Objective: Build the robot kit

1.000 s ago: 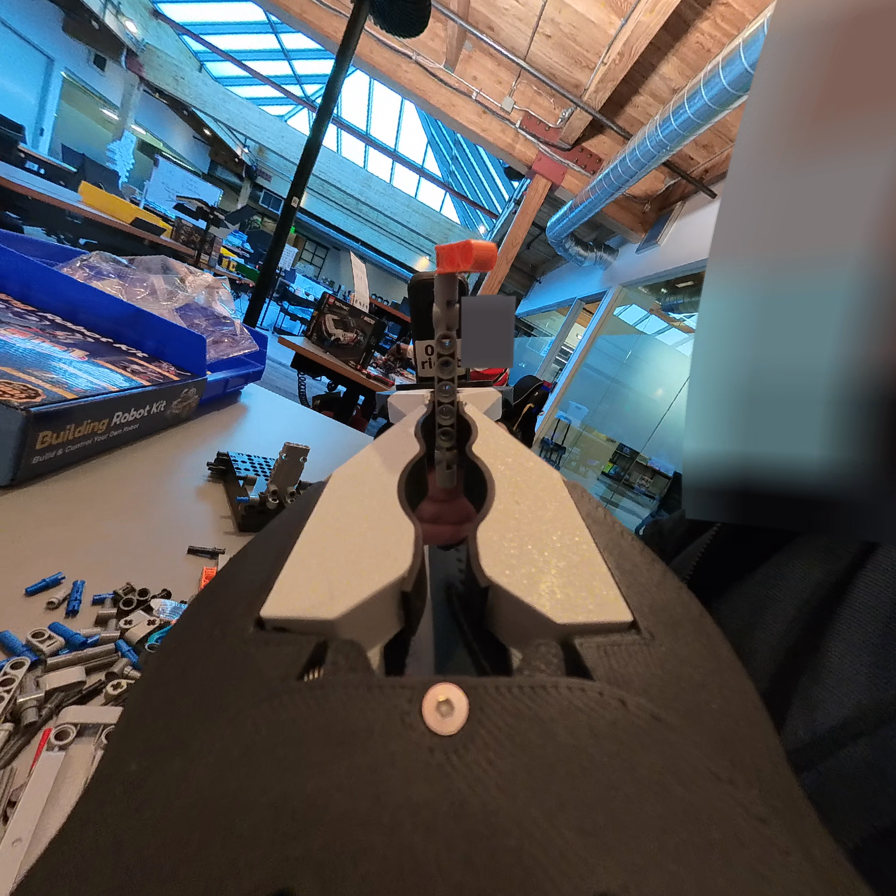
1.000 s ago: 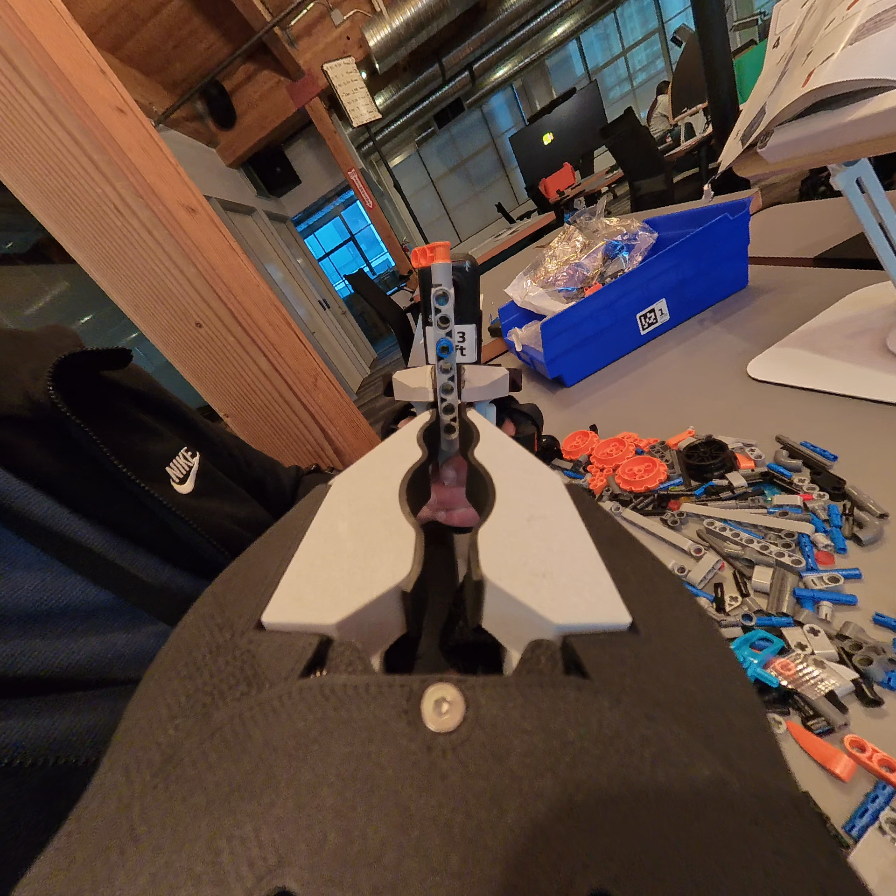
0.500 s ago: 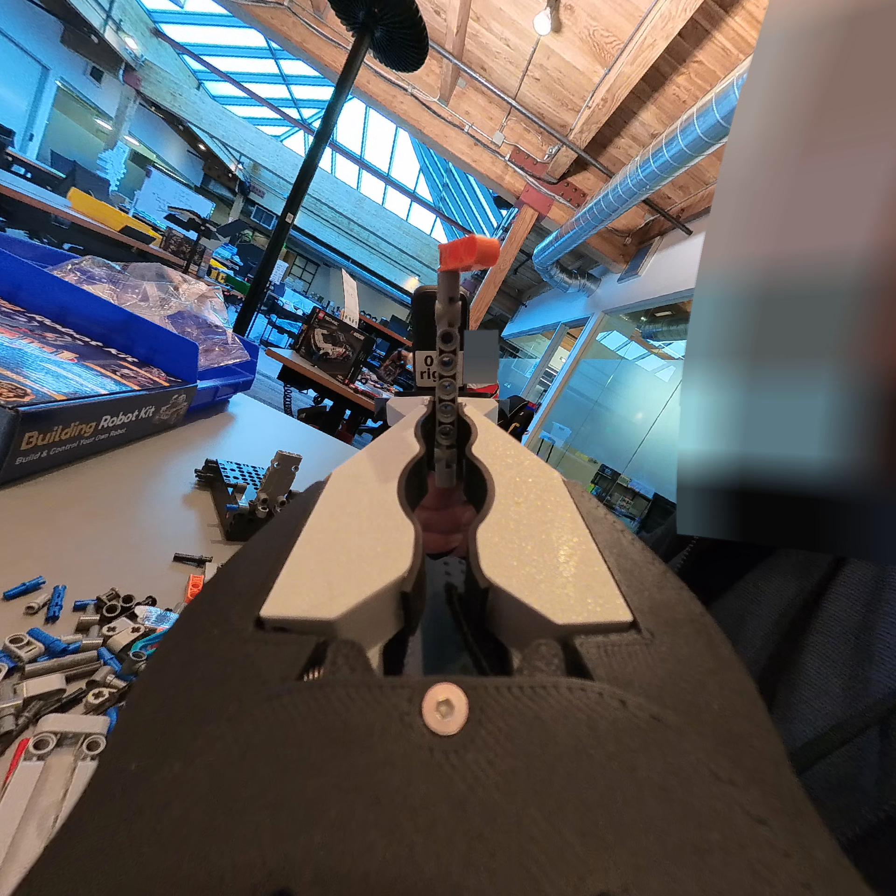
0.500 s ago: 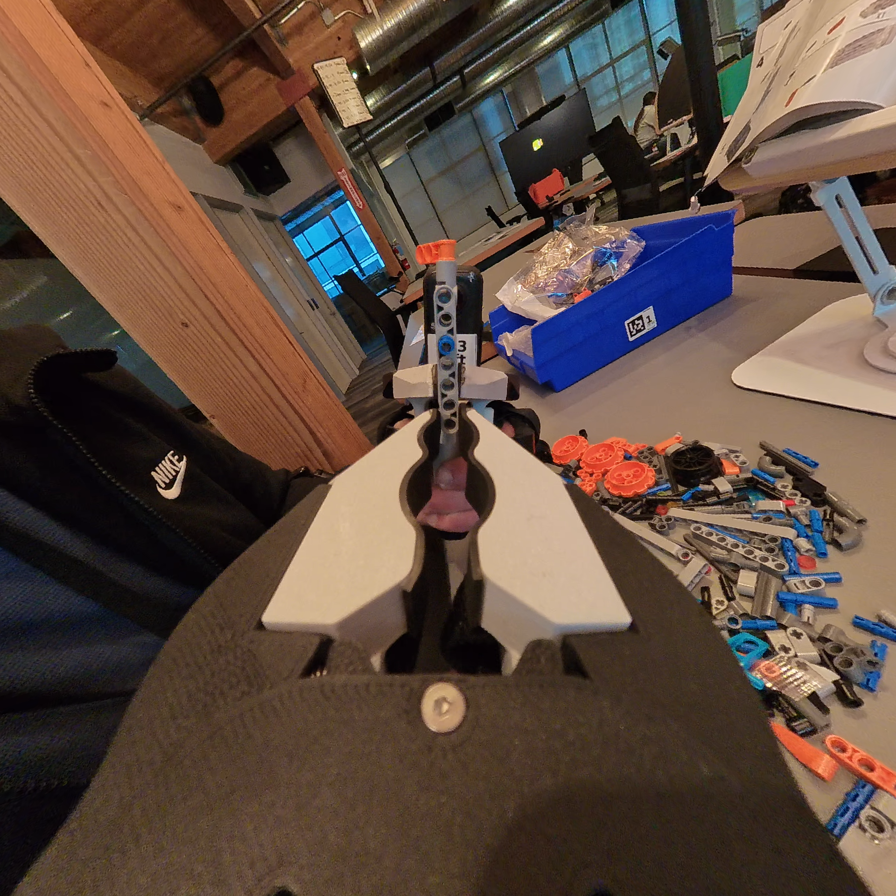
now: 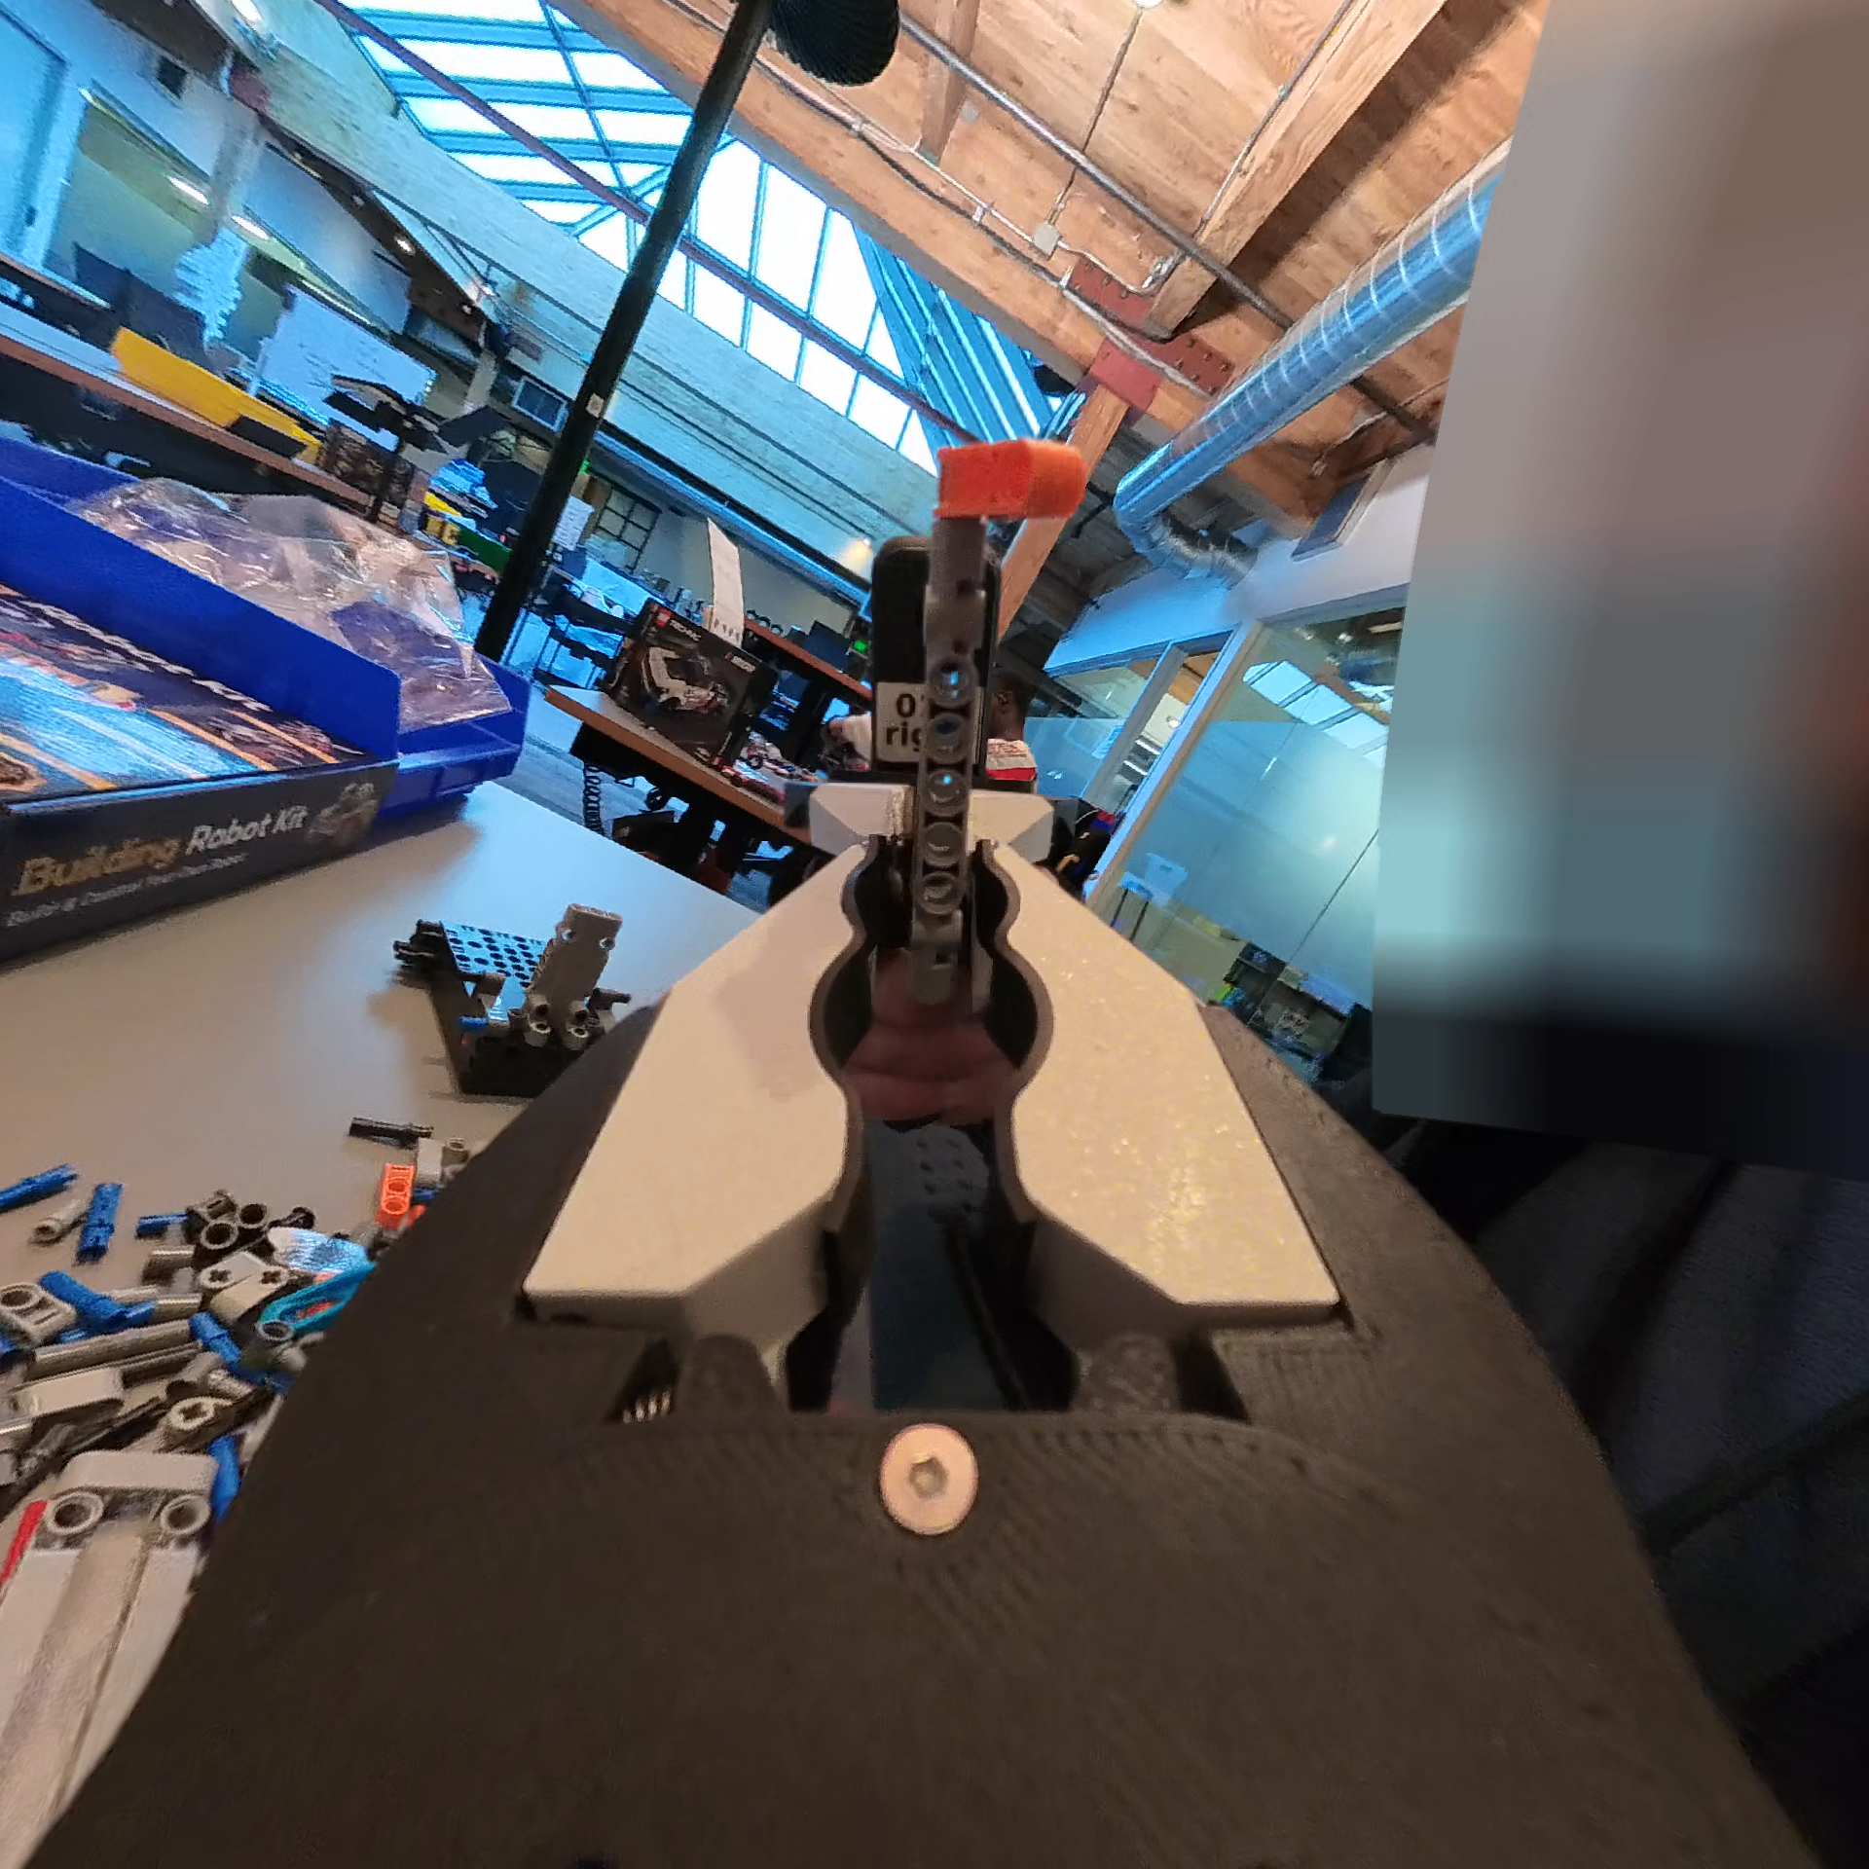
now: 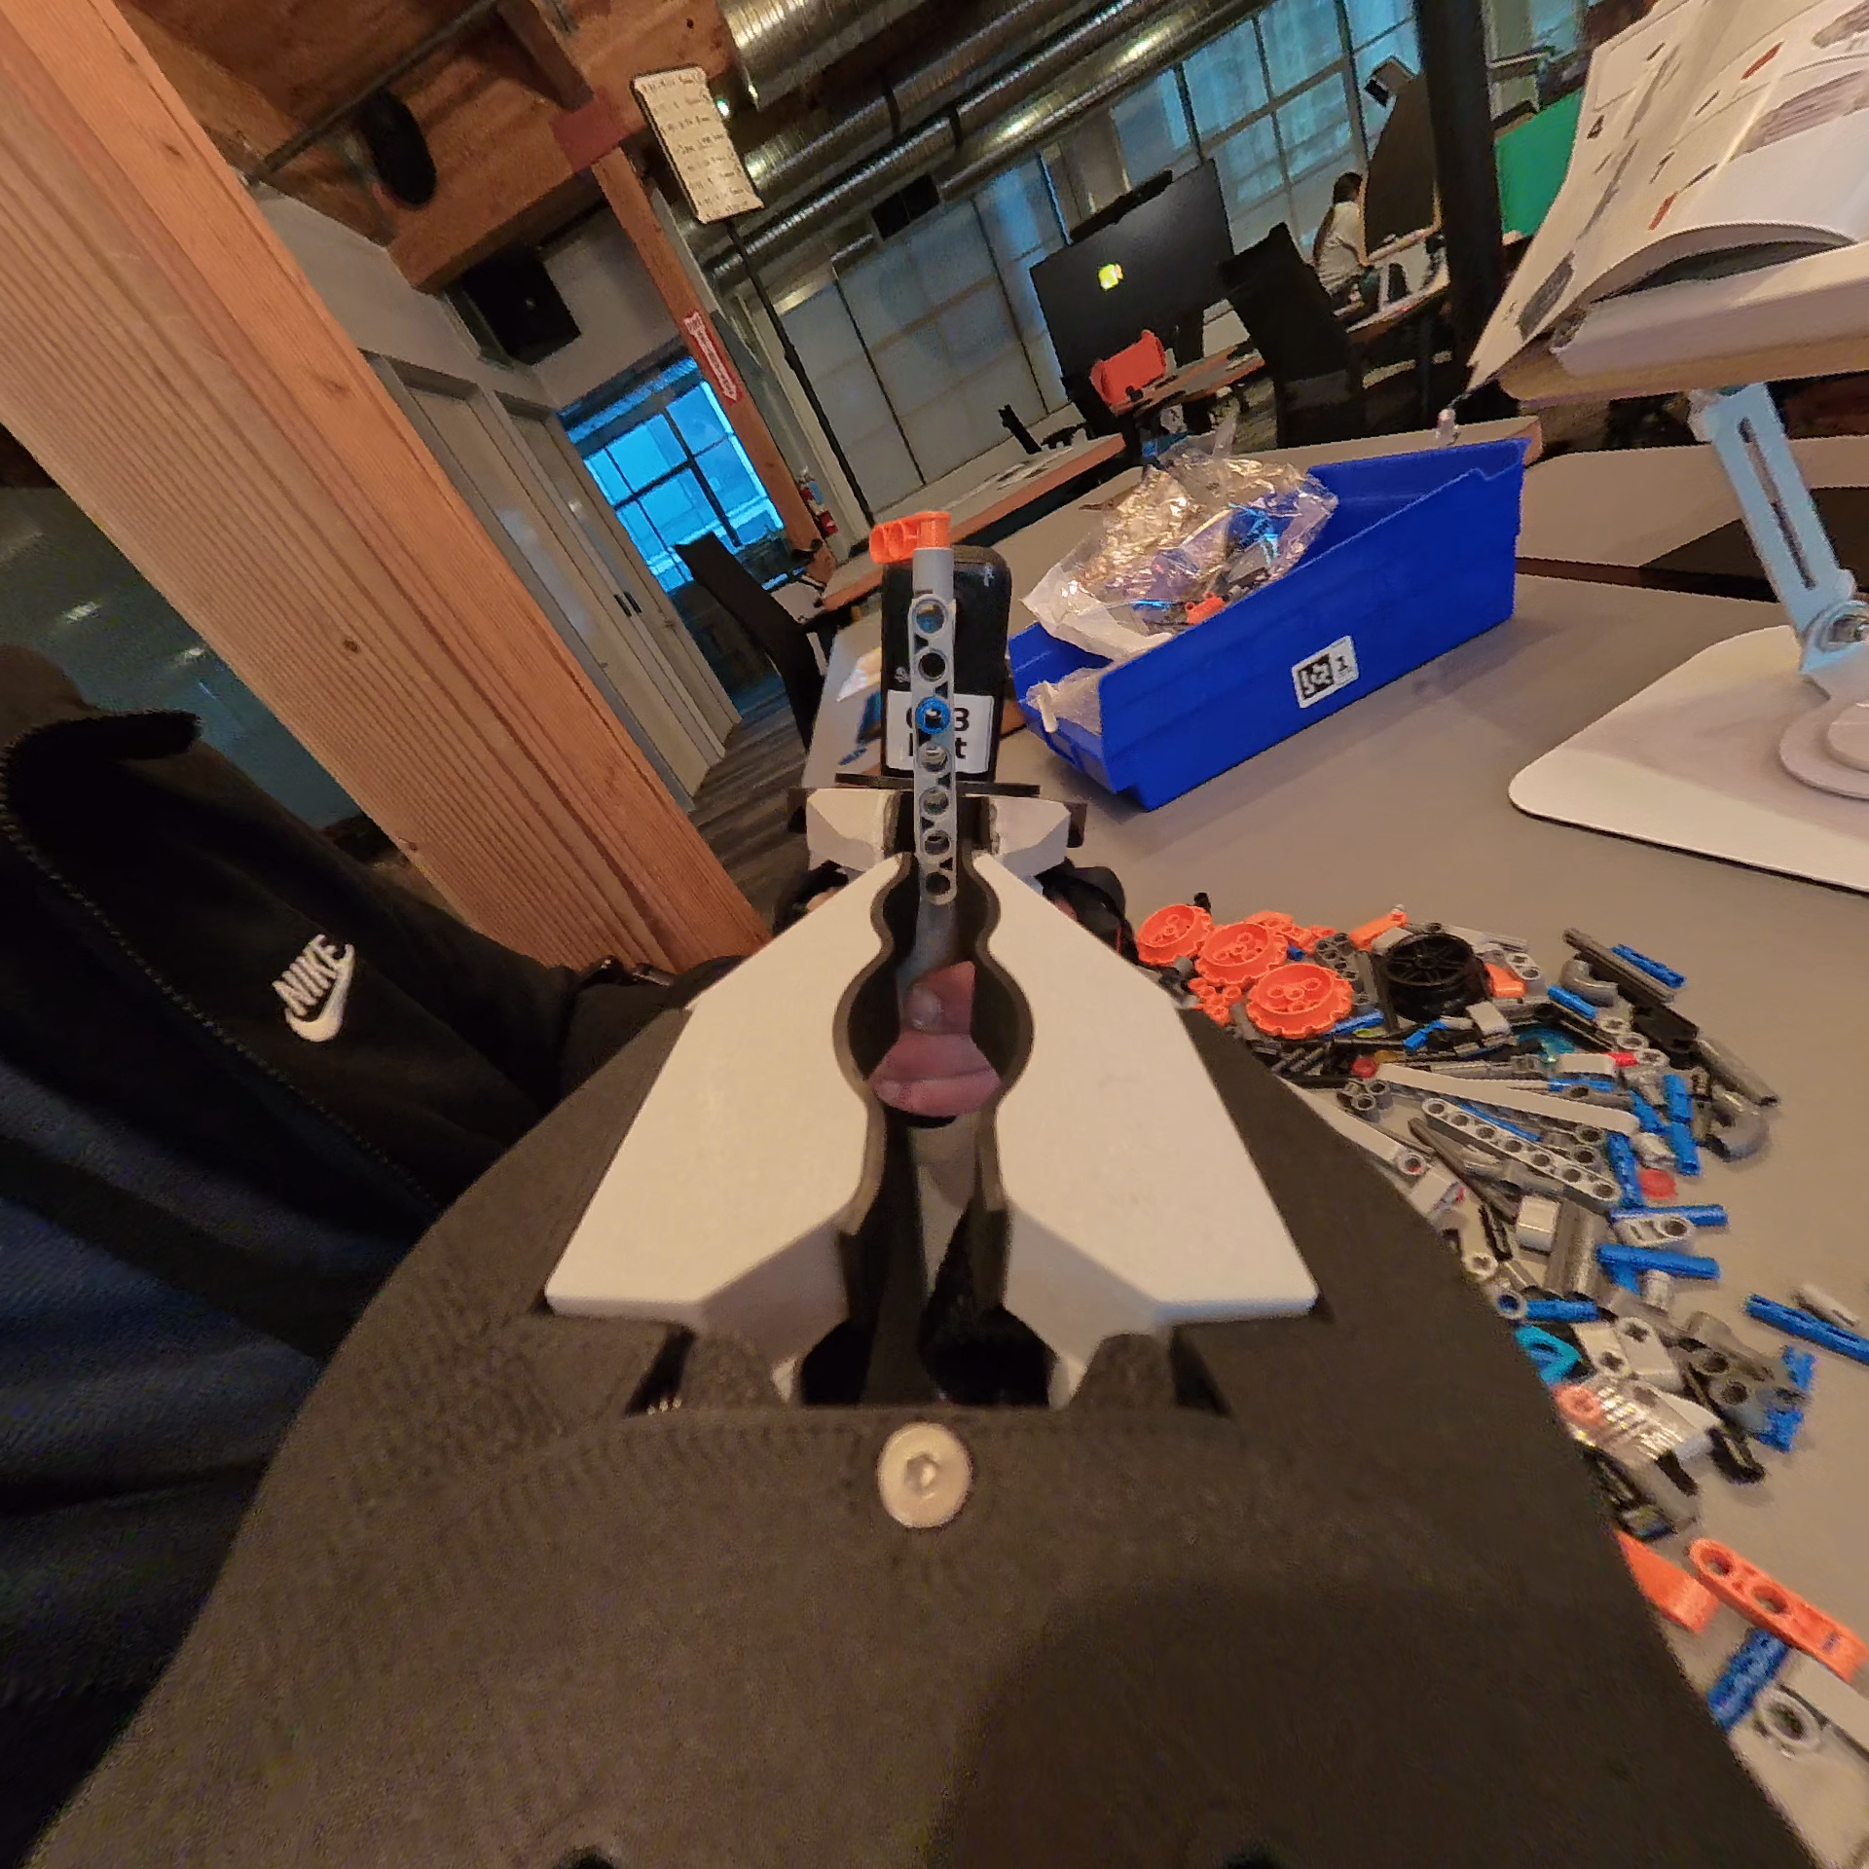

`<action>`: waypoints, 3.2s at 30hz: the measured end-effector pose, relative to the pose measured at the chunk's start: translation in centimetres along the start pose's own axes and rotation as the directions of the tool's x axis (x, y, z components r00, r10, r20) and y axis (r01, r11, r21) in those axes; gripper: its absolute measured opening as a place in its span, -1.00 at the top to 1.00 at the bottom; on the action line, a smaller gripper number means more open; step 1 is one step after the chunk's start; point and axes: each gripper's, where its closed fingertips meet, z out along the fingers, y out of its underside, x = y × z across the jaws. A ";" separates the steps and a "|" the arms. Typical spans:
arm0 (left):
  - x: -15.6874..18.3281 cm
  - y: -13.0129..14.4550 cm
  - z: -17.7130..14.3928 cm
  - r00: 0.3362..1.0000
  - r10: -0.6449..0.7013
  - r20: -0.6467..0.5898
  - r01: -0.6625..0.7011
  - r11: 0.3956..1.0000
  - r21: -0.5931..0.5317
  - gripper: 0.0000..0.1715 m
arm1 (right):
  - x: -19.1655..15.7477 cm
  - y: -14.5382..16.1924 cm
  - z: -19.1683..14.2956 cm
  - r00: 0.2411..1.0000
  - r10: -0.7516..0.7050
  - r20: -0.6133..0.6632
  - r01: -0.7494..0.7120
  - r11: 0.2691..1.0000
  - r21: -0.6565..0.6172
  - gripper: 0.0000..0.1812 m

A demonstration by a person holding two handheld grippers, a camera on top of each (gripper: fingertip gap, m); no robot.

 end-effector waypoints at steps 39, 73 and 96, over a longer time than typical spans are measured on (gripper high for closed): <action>-1.1 0.6 -3.2 0.996 -0.019 0.087 0.020 1.000 -0.012 0.94 | 3.8 14.3 -6.3 0.925 -0.380 -0.010 0.271 0.678 -0.683 0.80; -2.8 2.4 -2.4 0.988 -0.105 0.110 0.108 0.994 -0.028 0.94 | 3.3 2.6 -0.6 0.510 -0.813 -0.281 0.604 0.571 -0.556 0.97; -3.5 3.2 -2.6 0.984 -0.113 0.140 0.124 0.989 -0.079 0.93 | 3.5 3.7 -0.4 0.208 -0.974 -0.088 0.680 0.208 -0.703 0.97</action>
